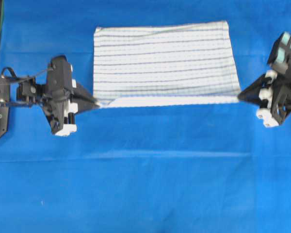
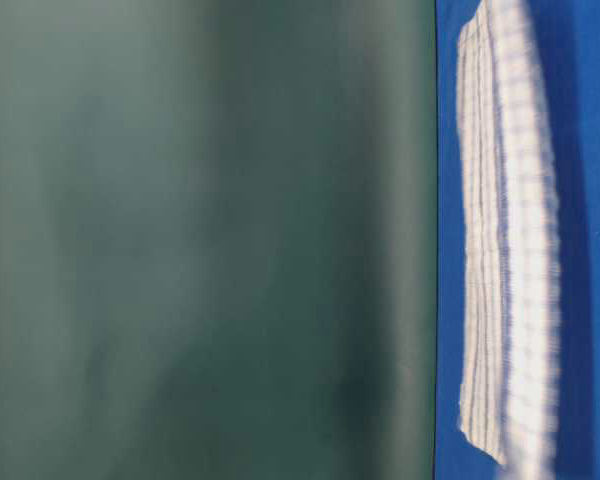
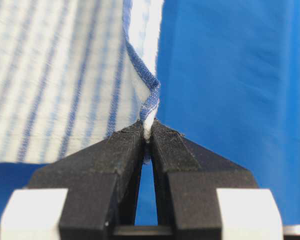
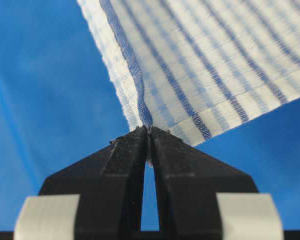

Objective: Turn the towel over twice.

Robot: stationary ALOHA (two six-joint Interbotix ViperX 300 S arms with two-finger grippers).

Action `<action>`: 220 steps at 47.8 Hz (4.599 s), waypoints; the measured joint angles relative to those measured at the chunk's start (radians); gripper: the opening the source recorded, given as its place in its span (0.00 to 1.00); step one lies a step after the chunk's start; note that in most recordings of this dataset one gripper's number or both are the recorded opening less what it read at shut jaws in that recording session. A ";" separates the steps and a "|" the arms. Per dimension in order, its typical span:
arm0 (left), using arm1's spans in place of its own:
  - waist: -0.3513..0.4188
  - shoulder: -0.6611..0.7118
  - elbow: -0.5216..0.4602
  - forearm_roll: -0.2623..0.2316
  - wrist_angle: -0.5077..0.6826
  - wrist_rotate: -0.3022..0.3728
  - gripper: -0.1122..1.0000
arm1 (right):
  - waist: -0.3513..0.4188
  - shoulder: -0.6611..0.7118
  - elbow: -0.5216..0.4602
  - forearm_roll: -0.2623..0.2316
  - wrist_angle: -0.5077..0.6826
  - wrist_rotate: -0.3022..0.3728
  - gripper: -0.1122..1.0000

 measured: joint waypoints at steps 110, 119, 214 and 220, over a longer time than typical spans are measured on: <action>0.040 -0.439 0.126 0.000 -0.071 0.110 0.79 | -0.097 -0.382 0.046 -0.538 -0.123 0.124 0.68; 0.049 -0.477 0.169 0.000 -0.114 0.110 0.79 | -0.126 -0.376 0.098 -0.538 -0.187 0.138 0.68; 0.466 0.403 -0.017 0.000 -0.414 0.110 0.54 | -0.515 0.535 -0.141 -0.569 -0.285 0.126 0.51; 0.466 0.413 -0.025 0.000 -0.396 0.109 0.35 | -0.517 0.546 -0.146 -0.571 -0.288 0.126 0.21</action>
